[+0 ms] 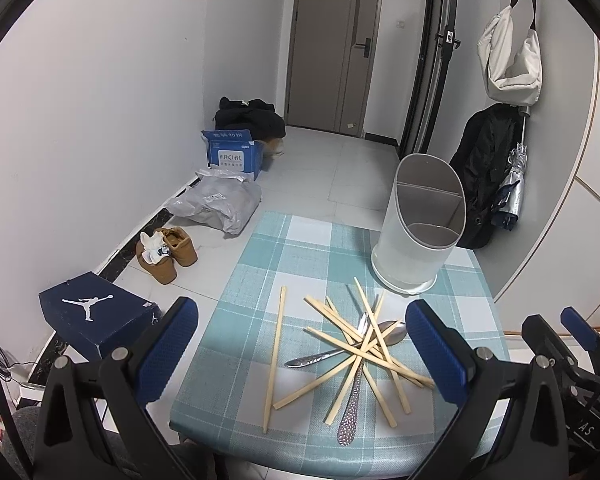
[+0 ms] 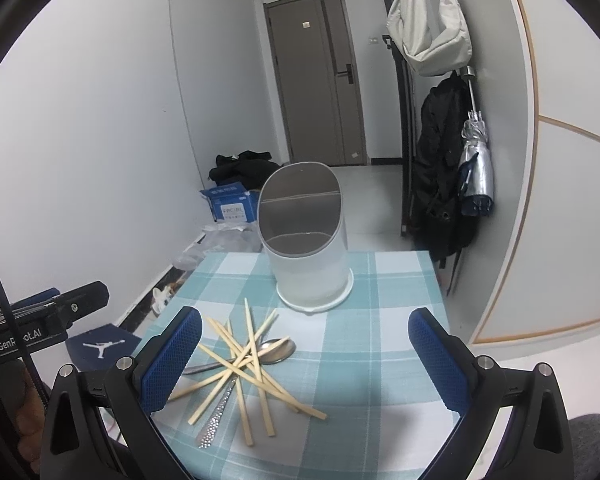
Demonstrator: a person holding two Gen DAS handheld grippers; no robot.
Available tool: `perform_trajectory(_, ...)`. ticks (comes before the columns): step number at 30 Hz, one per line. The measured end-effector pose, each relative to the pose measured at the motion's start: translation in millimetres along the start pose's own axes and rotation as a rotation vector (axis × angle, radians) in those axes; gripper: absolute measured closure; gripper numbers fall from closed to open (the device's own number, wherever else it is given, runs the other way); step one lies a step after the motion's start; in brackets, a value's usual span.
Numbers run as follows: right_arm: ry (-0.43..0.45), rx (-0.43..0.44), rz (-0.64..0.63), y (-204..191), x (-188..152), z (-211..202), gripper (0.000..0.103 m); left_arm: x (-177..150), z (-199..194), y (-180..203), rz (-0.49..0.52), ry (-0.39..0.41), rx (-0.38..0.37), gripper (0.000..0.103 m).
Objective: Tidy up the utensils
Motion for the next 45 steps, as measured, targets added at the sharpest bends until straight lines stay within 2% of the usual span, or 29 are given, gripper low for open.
perform_trajectory(35, -0.012, 0.007, 0.01, 0.5, -3.2, 1.8, 0.0, -2.0, -0.8, -1.8, -0.014, -0.003, 0.008, 0.001)
perform_trajectory(41, -0.037, 0.015, 0.025, 4.1, -4.6, 6.7, 0.0, -2.3, 1.9, -4.4, -0.032, -0.011, 0.001, 0.001)
perform_trajectory(45, -0.042, 0.054, 0.024, -0.6, -3.2, 11.0, 0.0, -2.1, 4.8, -6.4, -0.04, -0.019, -0.005, 0.001)
Point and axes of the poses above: each gripper's, at about its wrist camera, not at the fingertips, and z roughly the way its jaws point, y to its right, x to its top, the point moved 10 cm from there along z, roughly the way its jaws point, and after that the axes turned 13 degrees about -x, right-handed, at the moved point
